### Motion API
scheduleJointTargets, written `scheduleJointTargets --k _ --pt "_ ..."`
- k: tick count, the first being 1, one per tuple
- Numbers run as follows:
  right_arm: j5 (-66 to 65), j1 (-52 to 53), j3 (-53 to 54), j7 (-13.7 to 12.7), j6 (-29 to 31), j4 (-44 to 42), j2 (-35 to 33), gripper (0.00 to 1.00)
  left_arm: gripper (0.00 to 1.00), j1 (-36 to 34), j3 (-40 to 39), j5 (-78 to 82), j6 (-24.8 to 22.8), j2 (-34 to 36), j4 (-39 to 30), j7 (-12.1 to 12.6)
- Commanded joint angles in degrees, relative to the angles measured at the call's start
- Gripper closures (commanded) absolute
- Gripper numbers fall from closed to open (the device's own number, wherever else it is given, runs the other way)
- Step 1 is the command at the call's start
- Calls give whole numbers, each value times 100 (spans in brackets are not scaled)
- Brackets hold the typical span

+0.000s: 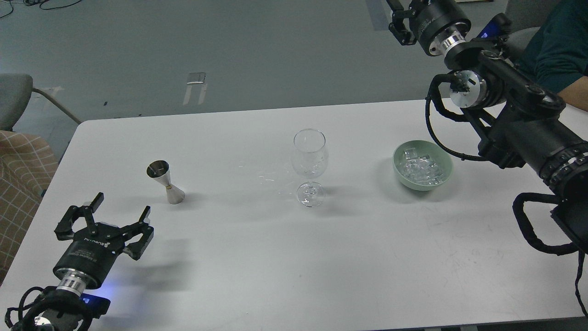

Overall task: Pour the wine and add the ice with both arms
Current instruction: 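Reach the left gripper to the metal jigger and close on it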

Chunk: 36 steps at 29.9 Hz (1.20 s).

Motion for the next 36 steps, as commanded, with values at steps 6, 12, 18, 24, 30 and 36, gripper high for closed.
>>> scheduleJointTargets --k 6,12,18,24,30,36 --pt "1 -51 -8 0 -43 0 1 0 3 -541 9 211 169 -322 627 -27" --pt "1 -51 -8 -9 -43 0 10 0 3 -910 9 299 266 -515 882 -36" --pt "1 -51 -8 -18 -52 0 10 0 2 -1200 0 677 301 -762 1181 -36" --pt "1 -78 -8 -18 -52 0 1 0 2 -1613 -9 791 301 -762 1655 -45" --pt "1 -87 -17 -18 -52 0 1 0 2 -2087 -35 800 301 -762 2182 -45" --pt "1 -104 -149 -18 -52 0 -8 0 3 -2291 -44 800 301 -762 2429 -45"
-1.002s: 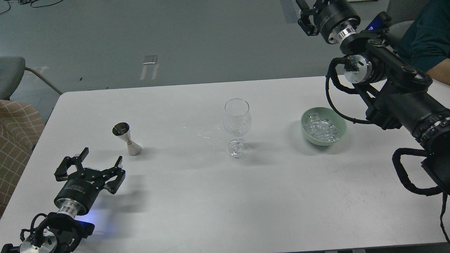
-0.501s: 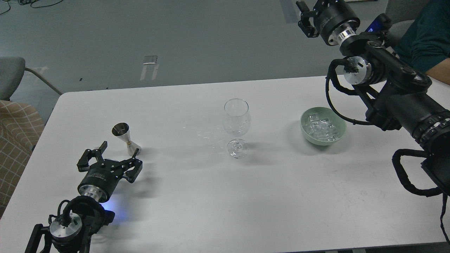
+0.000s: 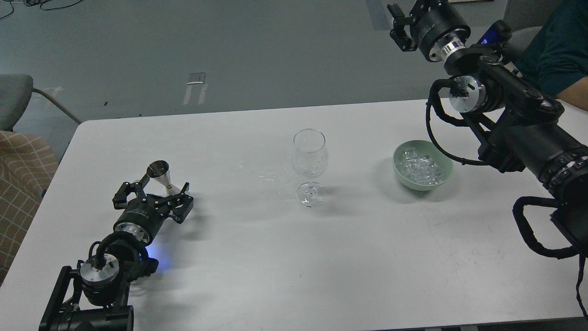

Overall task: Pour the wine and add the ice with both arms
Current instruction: 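Reach the left gripper to the metal jigger and close on it, then lift the jigger with the left gripper toward the wine glass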

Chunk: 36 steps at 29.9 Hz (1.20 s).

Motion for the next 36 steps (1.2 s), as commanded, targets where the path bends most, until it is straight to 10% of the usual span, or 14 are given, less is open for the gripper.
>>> scheduleJointTargets --k 1,36 --pt "0 4 -49 0 0 0 -7 0 3 -63 6 0 0 0 56 0" --pt "0 -5 -57 0 -35 0 -7 0 94 -274 -38 -70 -27 0 223 -211"
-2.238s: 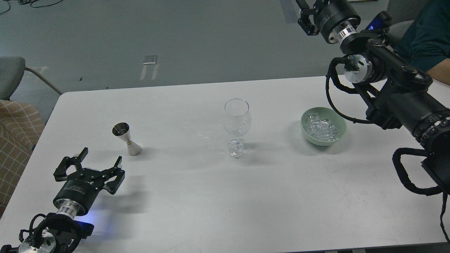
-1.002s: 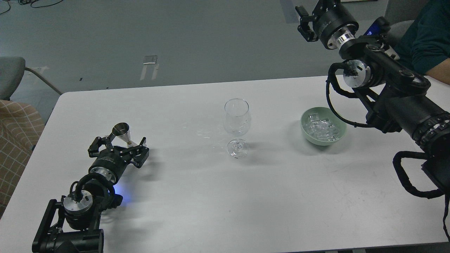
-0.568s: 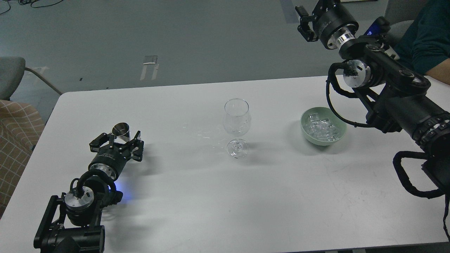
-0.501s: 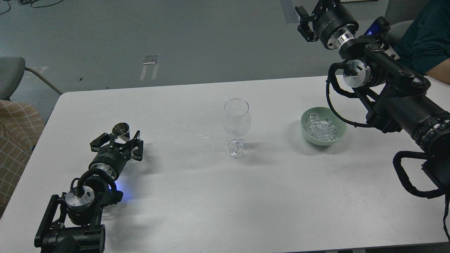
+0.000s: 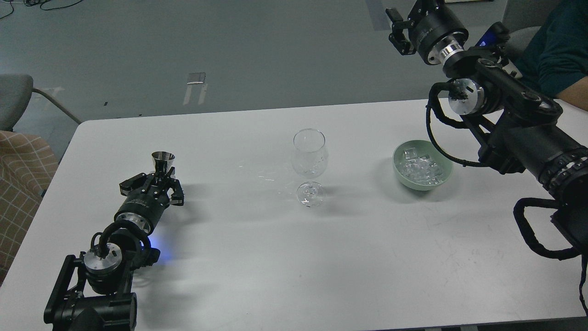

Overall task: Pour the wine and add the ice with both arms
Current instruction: 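Lift the jigger with the left gripper toward the wine glass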

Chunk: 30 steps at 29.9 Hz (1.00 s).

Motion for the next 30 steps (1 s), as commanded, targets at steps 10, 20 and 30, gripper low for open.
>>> scheduleJointTargets --k 10,20,30 --pt "0 -2 0 0 -60 0 9 0 96 -45 -44 -60 5 0 -114 -2" --pt "18 24 0 -342 -210 -35 -35 0 96 -422 70 -121 531 0 -824 86" --pt "27 -476 18 149 352 -9 -518 0 96 -493 500 -103 1165 0 -1818 165"
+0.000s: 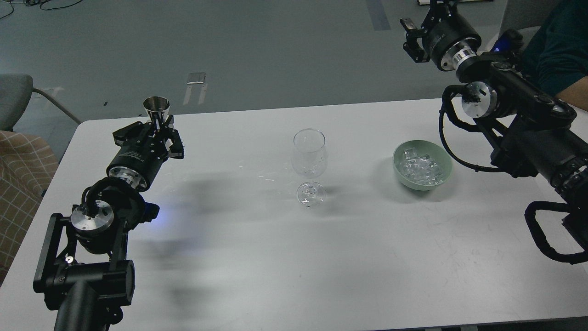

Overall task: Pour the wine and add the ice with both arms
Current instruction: 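Lift the jigger with the left gripper toward the wine glass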

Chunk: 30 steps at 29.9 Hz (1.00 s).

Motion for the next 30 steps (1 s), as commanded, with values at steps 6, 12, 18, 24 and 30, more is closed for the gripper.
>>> scheduleJointTargets --k 6,12,18,24,30 --pt "-18 -547 18 534 433 17 -250 0 96 54 333 4 294 0 -596 76" --pt "-27 -644 18 780 486 17 -250 0 96 150 482 57 390 0 -965 216" --pt "-27 -644 18 780 486 26 -224 0 96 361 693 75 706 0 -1412 216" --pt "-35 -652 1 780 486 26 -180 0 96 704 1132 223 926 0 -1861 207" --pt "-35 -661 1 780 486 34 -180 0 96 827 1475 829 1233 0 -2055 207"
